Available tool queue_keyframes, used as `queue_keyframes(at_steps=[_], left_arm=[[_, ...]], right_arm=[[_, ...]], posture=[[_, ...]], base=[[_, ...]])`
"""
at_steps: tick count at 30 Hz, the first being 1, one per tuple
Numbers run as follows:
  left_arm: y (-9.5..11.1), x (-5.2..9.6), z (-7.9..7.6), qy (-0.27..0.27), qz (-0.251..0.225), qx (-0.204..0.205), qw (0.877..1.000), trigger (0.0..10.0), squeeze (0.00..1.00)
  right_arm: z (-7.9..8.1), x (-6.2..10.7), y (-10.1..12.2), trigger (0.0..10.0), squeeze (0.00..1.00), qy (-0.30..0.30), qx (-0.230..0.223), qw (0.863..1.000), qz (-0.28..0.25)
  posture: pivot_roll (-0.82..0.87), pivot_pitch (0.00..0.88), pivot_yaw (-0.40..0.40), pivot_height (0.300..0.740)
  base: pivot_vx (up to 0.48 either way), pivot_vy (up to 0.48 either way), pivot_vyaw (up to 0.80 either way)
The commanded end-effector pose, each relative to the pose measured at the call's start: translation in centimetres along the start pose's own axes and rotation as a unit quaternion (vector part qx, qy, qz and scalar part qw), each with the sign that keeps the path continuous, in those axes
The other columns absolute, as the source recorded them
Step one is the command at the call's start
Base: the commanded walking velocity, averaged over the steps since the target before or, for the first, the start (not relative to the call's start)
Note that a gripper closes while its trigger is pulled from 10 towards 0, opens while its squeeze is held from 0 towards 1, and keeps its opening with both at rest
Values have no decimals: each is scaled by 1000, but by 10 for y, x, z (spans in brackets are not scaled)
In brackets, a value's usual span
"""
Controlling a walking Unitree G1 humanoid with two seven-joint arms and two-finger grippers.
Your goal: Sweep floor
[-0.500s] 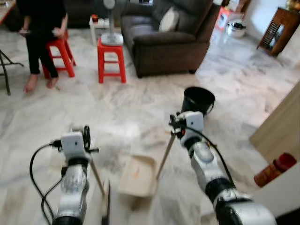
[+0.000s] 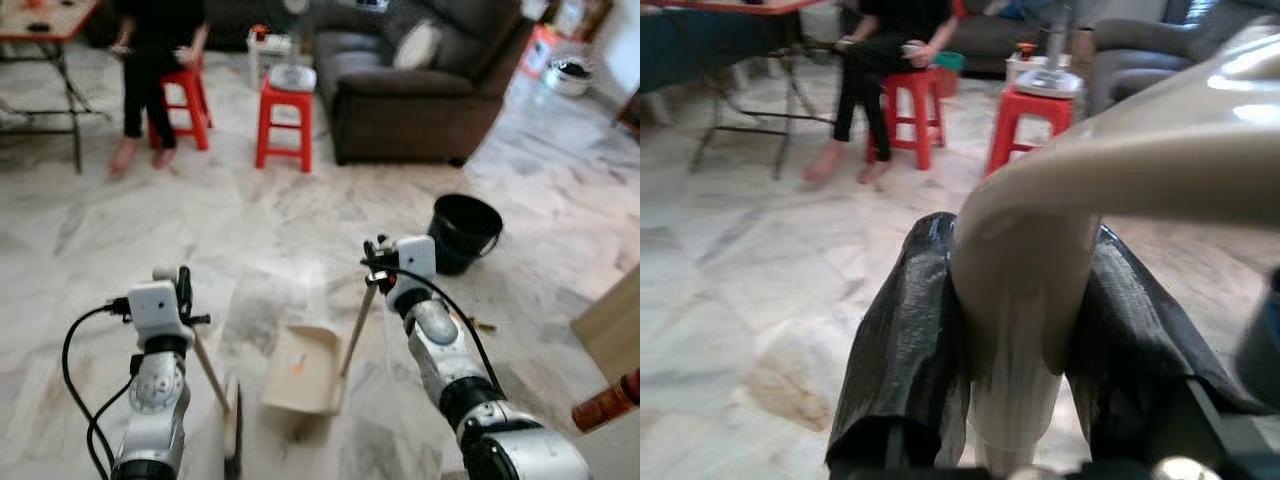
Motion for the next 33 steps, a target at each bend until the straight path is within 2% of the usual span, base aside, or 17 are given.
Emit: queue_keyframes(at_steps=[1, 33], left_arm=[[11, -5, -6, -9, -20, 1, 1000, 10000, 0], [16, -7, -9, -9, -34, 1, 999, 10000, 0]], right_arm=[[-6, -5, 18, 10000, 0, -10, 1, 999, -35], [-6, -6, 21, 10000, 0, -4, 10, 999, -37]], posture=[[66, 0, -102, 740], [59, 0, -111, 740]], base=[[0, 0, 800], [0, 0, 800]])
Point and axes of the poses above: a point about 5 cm out from each wrist's last joint towards the gripper, its own x axis pointing back from the gripper into the wrist, its own y axis along the axis of the wrist's last joint, z = x × y, the point moved 5 cm from there along -x, pointing out of the wrist towards the gripper, and after that the axes turned 13 degrees about x, right-handed, at the moved point
